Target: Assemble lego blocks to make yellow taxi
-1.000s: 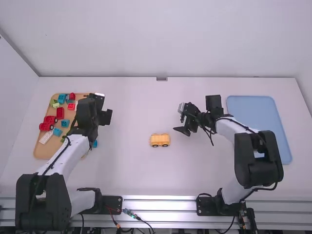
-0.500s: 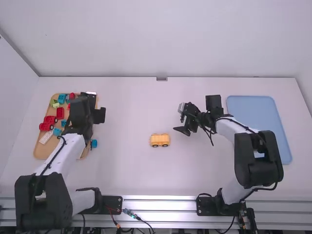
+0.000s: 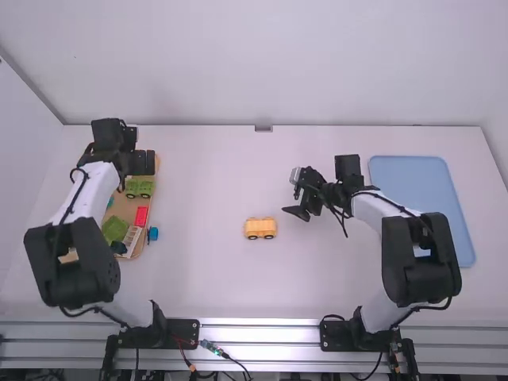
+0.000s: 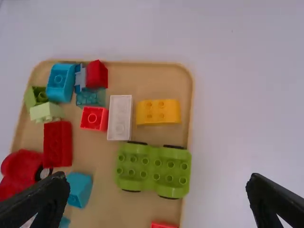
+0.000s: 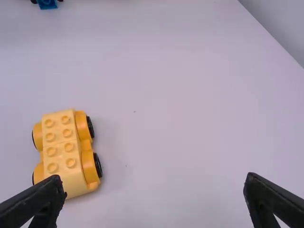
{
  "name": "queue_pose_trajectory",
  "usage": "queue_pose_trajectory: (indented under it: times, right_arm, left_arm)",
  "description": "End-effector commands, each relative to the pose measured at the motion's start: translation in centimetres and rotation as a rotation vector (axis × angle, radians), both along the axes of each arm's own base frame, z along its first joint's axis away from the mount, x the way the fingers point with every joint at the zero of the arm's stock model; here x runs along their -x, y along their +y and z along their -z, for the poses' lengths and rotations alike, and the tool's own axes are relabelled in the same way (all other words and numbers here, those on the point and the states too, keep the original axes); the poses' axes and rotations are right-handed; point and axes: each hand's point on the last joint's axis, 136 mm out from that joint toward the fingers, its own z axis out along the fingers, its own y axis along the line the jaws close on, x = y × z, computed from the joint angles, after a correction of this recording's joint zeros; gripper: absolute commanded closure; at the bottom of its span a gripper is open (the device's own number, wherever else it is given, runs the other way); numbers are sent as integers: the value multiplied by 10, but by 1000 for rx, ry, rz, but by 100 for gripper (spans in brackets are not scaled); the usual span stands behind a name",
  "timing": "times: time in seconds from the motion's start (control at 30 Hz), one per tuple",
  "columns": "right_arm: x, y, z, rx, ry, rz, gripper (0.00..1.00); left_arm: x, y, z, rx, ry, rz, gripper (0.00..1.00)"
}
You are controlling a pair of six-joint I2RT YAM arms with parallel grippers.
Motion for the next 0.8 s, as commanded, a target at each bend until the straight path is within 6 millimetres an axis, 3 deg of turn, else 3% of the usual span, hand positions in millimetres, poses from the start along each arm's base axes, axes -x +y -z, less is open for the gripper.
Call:
queue_pose_trajectory:
  times: [0.0,0.13,0.23,0.47,0.57,0.77]
  right_arm:
    - [-4,2,-14,-11,-38,-7,1]
    - [-4,1,-14,-9,-37,-3,1]
    - [-4,1,-14,-9,-36,-2,1]
    - [-4,1,-13,-8,-35,-4,1]
    - [-3,1,-13,-9,-30,-3,1]
    - [-3,1,-13,-9,-27,-3,1]
  left_arm:
    - [-21,4,1,-35,51,76,1]
    - [-40,18,5,-49,158,135,1]
    - [-49,17,6,-49,193,233,1]
    - [-55,20,8,-134,289,448,1]
    - [-50,22,18,-208,356,577,1]
    - [-60,35,49,-308,387,670,1]
